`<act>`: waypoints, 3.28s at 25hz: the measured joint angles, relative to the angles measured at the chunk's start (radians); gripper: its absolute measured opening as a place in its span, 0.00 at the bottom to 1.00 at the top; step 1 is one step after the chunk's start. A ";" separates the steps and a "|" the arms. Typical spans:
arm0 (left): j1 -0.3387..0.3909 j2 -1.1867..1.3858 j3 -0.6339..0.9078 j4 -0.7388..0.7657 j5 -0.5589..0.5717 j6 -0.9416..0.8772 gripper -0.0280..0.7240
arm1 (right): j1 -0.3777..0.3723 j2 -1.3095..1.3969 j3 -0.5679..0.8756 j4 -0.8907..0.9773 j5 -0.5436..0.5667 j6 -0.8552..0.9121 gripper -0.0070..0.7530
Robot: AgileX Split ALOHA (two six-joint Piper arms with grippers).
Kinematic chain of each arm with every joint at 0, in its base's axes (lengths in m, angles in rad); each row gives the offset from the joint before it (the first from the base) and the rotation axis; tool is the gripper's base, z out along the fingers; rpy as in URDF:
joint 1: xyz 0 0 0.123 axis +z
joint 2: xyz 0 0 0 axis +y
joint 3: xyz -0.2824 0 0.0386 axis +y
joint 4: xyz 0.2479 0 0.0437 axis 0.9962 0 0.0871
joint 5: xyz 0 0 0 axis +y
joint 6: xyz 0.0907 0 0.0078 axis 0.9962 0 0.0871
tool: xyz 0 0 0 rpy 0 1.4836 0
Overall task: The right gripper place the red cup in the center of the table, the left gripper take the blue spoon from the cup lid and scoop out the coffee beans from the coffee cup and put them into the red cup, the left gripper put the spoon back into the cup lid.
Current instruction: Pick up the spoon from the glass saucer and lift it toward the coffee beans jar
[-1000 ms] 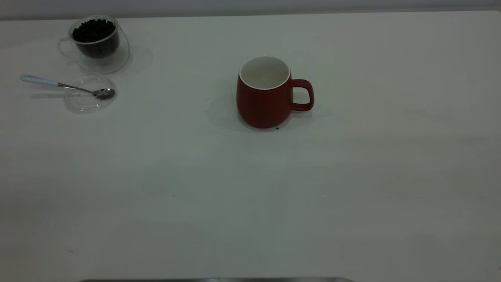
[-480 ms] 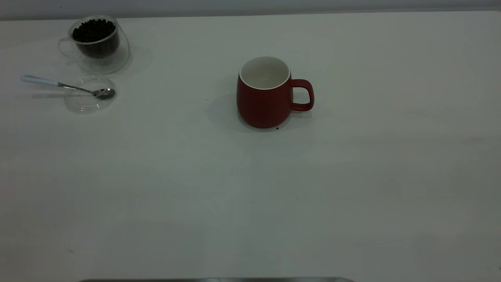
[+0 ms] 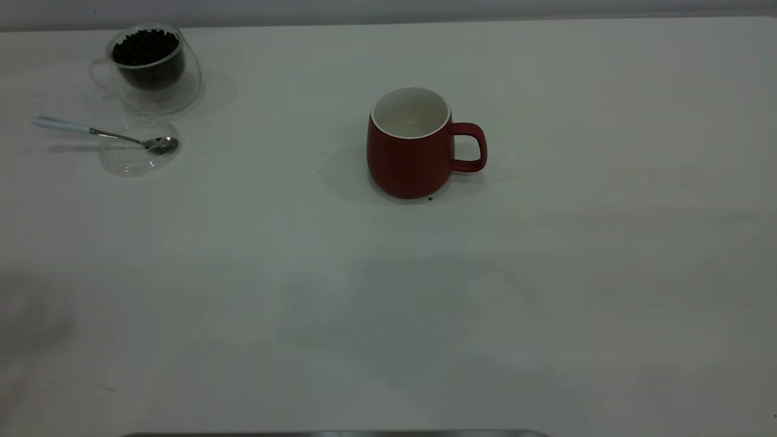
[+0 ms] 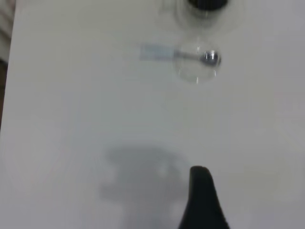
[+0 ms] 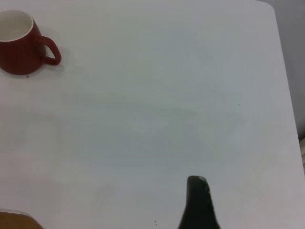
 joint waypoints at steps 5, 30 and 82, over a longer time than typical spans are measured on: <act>0.105 0.262 -0.191 -0.103 0.005 0.098 0.82 | 0.000 0.000 0.000 0.000 0.000 0.000 0.78; 0.526 1.146 -0.489 -0.804 0.158 0.959 0.82 | 0.000 0.000 0.000 0.000 0.000 0.000 0.78; 0.527 1.706 -1.010 -1.053 0.237 0.951 0.82 | -0.006 0.000 0.000 0.000 0.000 -0.001 0.78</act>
